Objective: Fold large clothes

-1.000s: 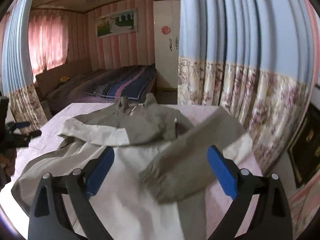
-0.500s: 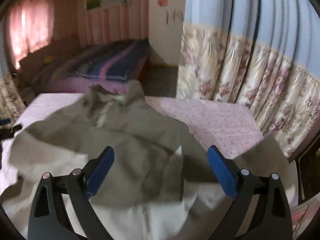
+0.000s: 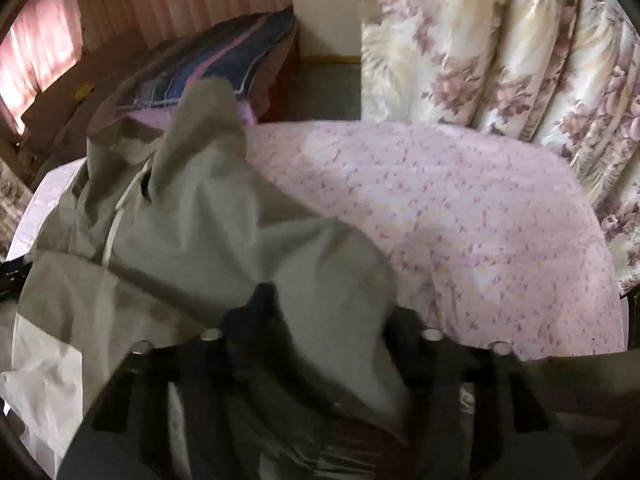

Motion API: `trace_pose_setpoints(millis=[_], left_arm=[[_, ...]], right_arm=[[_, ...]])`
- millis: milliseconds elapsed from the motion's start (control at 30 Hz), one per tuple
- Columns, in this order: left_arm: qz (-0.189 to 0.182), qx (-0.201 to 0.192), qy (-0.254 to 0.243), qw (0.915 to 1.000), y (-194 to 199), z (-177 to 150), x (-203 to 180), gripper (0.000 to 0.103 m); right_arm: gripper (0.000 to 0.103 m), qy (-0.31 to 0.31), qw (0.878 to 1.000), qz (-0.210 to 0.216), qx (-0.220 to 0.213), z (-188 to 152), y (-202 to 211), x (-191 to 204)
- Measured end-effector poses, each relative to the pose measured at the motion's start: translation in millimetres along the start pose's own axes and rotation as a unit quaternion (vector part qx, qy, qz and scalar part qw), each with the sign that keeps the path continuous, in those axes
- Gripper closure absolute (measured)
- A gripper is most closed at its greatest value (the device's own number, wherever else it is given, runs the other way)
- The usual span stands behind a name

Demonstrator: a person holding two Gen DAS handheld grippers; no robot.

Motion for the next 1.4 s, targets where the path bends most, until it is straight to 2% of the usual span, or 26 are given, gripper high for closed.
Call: trace_pose_setpoints(millis=[33, 67, 133, 200, 333, 367, 433, 500, 533, 567, 667, 700, 767, 800, 933, 967, 1033, 1067, 1100, 1167, 1233, 1300, 1400], left_arm=[[0.005, -0.006, -0.010, 0.9999, 0, 2, -6, 0.086], [0.004, -0.010, -0.014, 0.9998, 2, 6, -12, 0.099], [0.006, -0.027, -0.020, 0.9994, 7, 13, -21, 0.101], [0.026, -0.070, -0.032, 0.9967, 19, 26, -27, 0.101], [0.040, -0.144, -0.012, 0.9887, 51, 57, -21, 0.101], [0.055, -0.155, -0.022, 0.9861, 53, 64, -24, 0.100], [0.083, -0.164, -0.049, 0.9817, 49, 66, -35, 0.099], [0.112, -0.153, -0.072, 0.9792, 34, 61, -41, 0.086], [0.118, -0.153, -0.072, 0.9786, 34, 58, -39, 0.081], [0.127, -0.153, -0.068, 0.9776, 33, 55, -34, 0.071], [0.115, -0.154, -0.043, 0.9804, 43, 50, -13, 0.026], [0.110, -0.158, -0.042, 0.9805, 52, 47, -6, 0.021], [0.100, -0.162, -0.043, 0.9808, 67, 40, 2, 0.020], [0.092, -0.159, -0.042, 0.9820, 77, 33, 5, 0.016], [0.064, -0.111, -0.031, 0.9912, 87, -4, 5, 0.011], [0.058, -0.105, -0.031, 0.9923, 85, -19, -1, 0.010], [0.079, -0.097, -0.046, 0.9911, 75, -36, -12, 0.006], [0.093, -0.088, -0.051, 0.9905, 66, -45, -19, 0.005], [0.097, -0.079, -0.059, 0.9904, 58, -51, -23, 0.005], [0.120, -0.070, -0.080, 0.9871, 44, -61, -30, 0.005], [0.131, -0.079, -0.082, 0.9849, 46, -64, -27, 0.007], [0.140, -0.095, -0.072, 0.9829, 60, -66, -22, 0.019], [0.158, -0.115, -0.056, 0.9791, 75, -74, -9, 0.022]], right_arm=[[0.073, -0.002, 1.000, 0.013, -0.004, 2, 1, 1], [0.081, -0.004, 1.000, 0.021, -0.011, 4, 3, 1], [0.085, 0.005, 0.999, 0.016, -0.030, 10, 11, 6], [0.086, 0.019, 0.998, 0.001, -0.058, 19, 22, 9], [0.086, 0.058, 0.988, -0.054, -0.132, 34, 48, 18], [0.085, 0.066, 0.986, -0.068, -0.137, 37, 47, 19], [0.074, 0.061, 0.986, -0.095, -0.123, 43, 35, 17], [0.053, 0.039, 0.990, -0.100, -0.089, 45, 22, 11], [0.047, 0.026, 0.991, -0.103, -0.082, 44, 22, 7], [0.036, 0.016, 0.991, -0.103, -0.085, 43, 27, 3], [0.018, 0.002, 0.990, -0.078, -0.120, 36, 64, 2], [0.018, 0.002, 0.990, -0.068, -0.124, 32, 74, 2], [0.018, 0.003, 0.993, -0.035, -0.112, 18, 93, 7], [0.018, 0.004, 0.994, -0.023, -0.105, 12, 96, 11], [0.018, 0.007, 0.998, -0.018, -0.055, -21, 88, 31], [0.018, 0.007, 0.999, -0.027, -0.038, -30, 79, 36], [0.022, 0.001, 0.999, -0.027, -0.018, -43, 64, 38], [0.054, -0.005, 1.000, -0.016, -0.016, -48, 61, 38], [0.064, -0.009, 1.000, -0.011, -0.011, -54, 60, 38], [0.069, -0.004, 0.999, -0.019, -0.031, -59, 70, 38], [0.070, 0.003, 0.999, -0.021, -0.043, -65, 87, 39], [0.070, 0.014, 0.998, -0.032, -0.050, -70, 95, 40], [0.068, 0.015, 0.998, -0.041, -0.042, -82, 101, 43]])
Point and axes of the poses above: each gripper's, at about its wrist camera, not at the fingertips, and y roughly against the way its jaws point, x to its left, z to its top, the point moved 1 cm from there along -y, roughly the way its jaws point, and after that the axes turned 5 degrees about y, right-handed, at the moved point
